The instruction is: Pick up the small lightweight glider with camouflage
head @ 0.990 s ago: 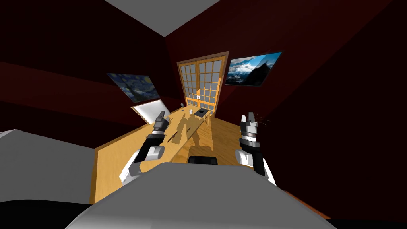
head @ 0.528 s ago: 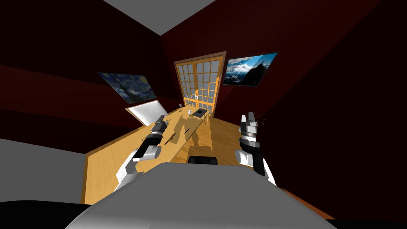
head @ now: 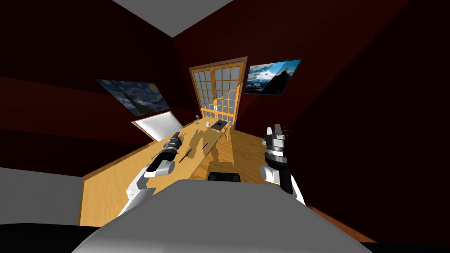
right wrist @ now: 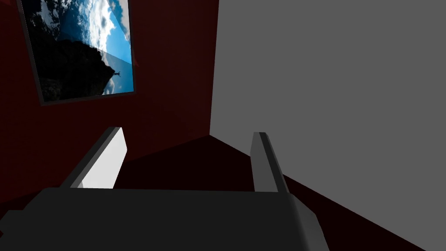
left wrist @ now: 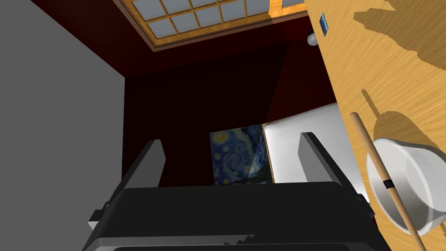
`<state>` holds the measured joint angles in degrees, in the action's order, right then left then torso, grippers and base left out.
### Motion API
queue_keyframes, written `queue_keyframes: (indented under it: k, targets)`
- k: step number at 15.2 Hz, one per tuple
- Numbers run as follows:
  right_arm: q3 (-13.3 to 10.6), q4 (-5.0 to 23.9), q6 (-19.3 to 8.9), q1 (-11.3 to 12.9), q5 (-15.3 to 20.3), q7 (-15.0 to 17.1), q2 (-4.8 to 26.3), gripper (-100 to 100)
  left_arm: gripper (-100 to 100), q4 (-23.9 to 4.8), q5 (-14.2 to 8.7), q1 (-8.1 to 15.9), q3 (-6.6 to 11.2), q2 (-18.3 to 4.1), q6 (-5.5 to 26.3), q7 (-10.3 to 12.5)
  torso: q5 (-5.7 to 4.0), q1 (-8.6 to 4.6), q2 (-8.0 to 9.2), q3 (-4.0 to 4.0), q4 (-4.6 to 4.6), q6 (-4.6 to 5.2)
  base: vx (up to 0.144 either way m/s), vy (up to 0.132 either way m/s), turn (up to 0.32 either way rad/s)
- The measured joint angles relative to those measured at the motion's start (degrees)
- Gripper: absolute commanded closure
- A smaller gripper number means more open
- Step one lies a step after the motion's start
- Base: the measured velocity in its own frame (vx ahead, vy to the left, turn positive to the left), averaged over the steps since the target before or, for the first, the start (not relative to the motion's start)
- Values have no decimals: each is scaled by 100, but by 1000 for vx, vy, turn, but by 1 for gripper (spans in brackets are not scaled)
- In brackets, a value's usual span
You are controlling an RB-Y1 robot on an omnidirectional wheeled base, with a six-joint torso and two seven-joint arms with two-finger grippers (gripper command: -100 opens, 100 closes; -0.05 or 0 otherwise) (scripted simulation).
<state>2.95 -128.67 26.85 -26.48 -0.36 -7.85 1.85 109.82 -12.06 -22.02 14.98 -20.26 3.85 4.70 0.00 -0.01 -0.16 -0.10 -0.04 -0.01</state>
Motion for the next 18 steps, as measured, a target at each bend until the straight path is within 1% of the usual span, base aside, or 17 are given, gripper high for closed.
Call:
queue_keyframes:
  k: [1, 2, 4, 5, 7, 10, 14, 16, 17, 18]
  targets:
    - [0, 0, 0, 0, 0, 0, 0, 0, -100, -82, -34, 38, 51, -20, 135, 34, 0, 0, 1, 1, 0, 2, 30, -6, -73]
    - [0, 0, 0, 0, 0, 0, 0, 0, -100, -128, -68, 27, 96, -32, 282, 72, 0, 0, 2, 1, 0, 0, 23, -2, -23]
    - [0, 0, 0, 0, 0, 0, 0, 0, -100, -313, -146, 67, 167, -111, 466, 148, 0, 1, 2, 1, 1, 1, 35, -4, -72]
    - [0, 0, 0, 0, 0, 0, 0, 0, -100, -387, -193, 47, 213, -142, 575, 199, 0, 1, 1, 1, 0, 0, 23, -1, -27]
    - [0, 0, 0, 0, 0, 0, 0, 0, -100, -620, -245, 108, 269, -176, 698, 261, 0, 1, 2, 2, 1, 2, 29, -6, -69]
    - [0, 0, 0, 0, 0, 0, 0, 0, -100, -1025, -386, 252, 431, -301, 1089, 415, 0, 2, -3, -2, -1, 1, 40, -3, -66]
    - [0, 0, 0, 0, 0, 0, 0, 0, -100, -1404, -547, 231, 560, -388, 1422, 573, 0, 0, 3, 1, 1, 0, 32, -6, -55]
    - [0, 0, 0, 0, 0, 0, 0, 0, -100, -1609, -625, 292, 661, -438, 1645, 664, 0, -1, 0, 0, 0, 1, 32, -2, -54]
    - [0, 0, 0, 0, 0, 0, 0, 0, -100, -1652, -630, 308, 686, -433, 1748, 690, 0, 0, 2, 1, 1, 0, 32, -1, -68]
    - [0, 0, 0, 0, 0, 0, 0, 0, -100, -1780, -683, 344, 730, -470, 1850, 732, 0, 1, 1, 1, 1, 1, 35, -1, -69]
